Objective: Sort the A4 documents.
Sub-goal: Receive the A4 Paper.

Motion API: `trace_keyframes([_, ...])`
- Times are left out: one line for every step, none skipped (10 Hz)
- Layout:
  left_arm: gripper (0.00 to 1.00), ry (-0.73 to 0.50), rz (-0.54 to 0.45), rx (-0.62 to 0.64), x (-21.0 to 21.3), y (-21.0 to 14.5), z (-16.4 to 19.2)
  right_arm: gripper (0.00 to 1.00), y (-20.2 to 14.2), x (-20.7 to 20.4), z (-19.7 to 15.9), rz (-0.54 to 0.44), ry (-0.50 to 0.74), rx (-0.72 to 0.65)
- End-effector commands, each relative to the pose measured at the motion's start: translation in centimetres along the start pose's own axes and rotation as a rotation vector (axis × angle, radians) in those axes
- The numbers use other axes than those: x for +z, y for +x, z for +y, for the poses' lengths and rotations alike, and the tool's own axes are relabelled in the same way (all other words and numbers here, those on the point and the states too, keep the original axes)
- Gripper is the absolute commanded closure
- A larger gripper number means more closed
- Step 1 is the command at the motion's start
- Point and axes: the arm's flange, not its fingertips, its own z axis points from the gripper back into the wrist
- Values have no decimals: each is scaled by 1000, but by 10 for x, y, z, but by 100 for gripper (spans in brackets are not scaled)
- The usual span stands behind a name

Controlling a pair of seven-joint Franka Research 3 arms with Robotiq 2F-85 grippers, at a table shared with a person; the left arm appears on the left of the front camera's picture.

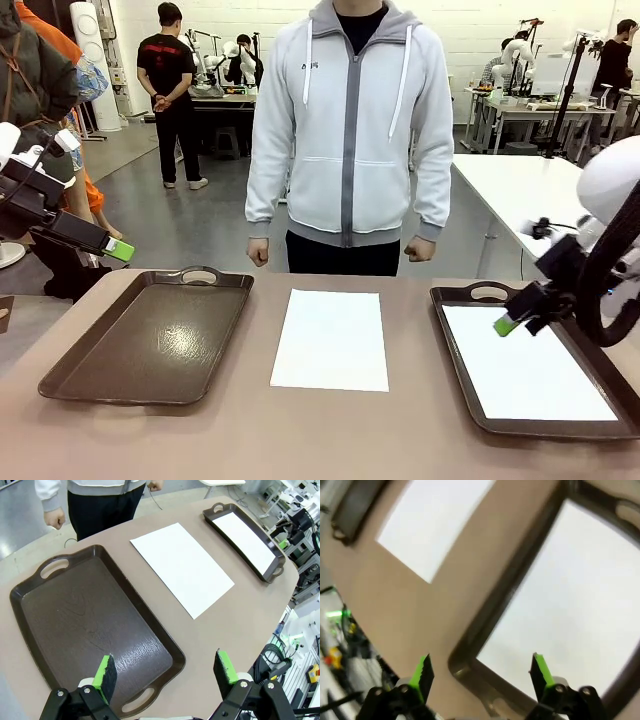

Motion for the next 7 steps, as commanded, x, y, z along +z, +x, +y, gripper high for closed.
trace_keyframes([0, -17, -14, -14, -2, 0, 3, 0, 8, 11, 24, -48, -43, 149])
trace_keyframes([0, -17, -14, -14, -2, 0, 3, 0, 18, 26, 41, -67, -38, 200])
trace_keyframes([0, -17, -14, -14, -2, 0, 3, 0, 23, 43, 56, -92, -45, 242])
trace_keyframes([0, -17, -14, -14, -2, 0, 3, 0, 26, 60, 69, -86, -42, 275])
trace_keyframes([0, -17, -14, -14, -2, 0, 3, 0, 28, 77, 74, -90, -10, 289])
trace_keyframes([0, -17, -14, -14, -2, 0, 3, 0, 31, 96, 75, -92, 57, 301])
trace_keyframes([0, -17, -14, -14, -2, 0, 3, 0, 32, 113, 72, -106, 110, 304])
